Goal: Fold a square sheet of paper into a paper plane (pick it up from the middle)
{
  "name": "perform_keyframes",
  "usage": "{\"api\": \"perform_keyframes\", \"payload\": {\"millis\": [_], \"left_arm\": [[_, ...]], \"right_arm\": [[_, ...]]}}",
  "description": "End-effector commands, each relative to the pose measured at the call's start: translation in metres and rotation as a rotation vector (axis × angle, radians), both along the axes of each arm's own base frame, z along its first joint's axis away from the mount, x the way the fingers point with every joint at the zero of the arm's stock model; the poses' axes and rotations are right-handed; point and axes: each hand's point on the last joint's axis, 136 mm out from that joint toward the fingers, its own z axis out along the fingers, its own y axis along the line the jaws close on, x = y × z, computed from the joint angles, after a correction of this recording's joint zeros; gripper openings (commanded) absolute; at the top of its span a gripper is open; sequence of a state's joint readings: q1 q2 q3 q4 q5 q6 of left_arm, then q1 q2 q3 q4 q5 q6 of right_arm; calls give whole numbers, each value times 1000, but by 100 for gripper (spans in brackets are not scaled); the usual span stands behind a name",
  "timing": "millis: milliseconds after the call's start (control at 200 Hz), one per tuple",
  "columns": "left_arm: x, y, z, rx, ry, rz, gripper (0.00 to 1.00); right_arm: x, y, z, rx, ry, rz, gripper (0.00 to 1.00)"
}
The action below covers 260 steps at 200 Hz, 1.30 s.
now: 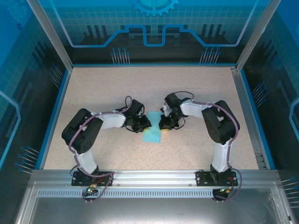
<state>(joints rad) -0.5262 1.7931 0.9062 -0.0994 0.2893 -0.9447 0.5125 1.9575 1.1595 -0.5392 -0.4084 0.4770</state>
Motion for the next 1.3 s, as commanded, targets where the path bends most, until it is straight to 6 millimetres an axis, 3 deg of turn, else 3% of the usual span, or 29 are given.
{"api": "perform_keyframes", "payload": {"millis": [0,260,460,585,765,1005,1181,1296], "left_arm": [[11,28,-9,91,-10,36,17],[25,37,6,100,-59,36,17],[22,10,42,-58,-139,-26,18],[10,-3,49,-81,-162,-67,18],[-6,-20,32,-85,-104,-116,16],[-15,-22,7,-69,-29,-123,13],[-18,-15,-5,-25,9,-112,12],[-25,-7,-17,20,44,-101,11]], "right_arm": [[-35,-63,-73,-352,87,22,10],[-34,-62,-73,-345,85,21,10],[-34,-60,-71,-335,83,21,10],[-34,-59,-72,-332,84,18,10],[-35,-59,-72,-329,91,18,9],[-30,-51,-65,-287,67,17,9],[-18,-35,-47,-211,27,21,9],[-5,-20,-23,-134,-25,22,10]]}}
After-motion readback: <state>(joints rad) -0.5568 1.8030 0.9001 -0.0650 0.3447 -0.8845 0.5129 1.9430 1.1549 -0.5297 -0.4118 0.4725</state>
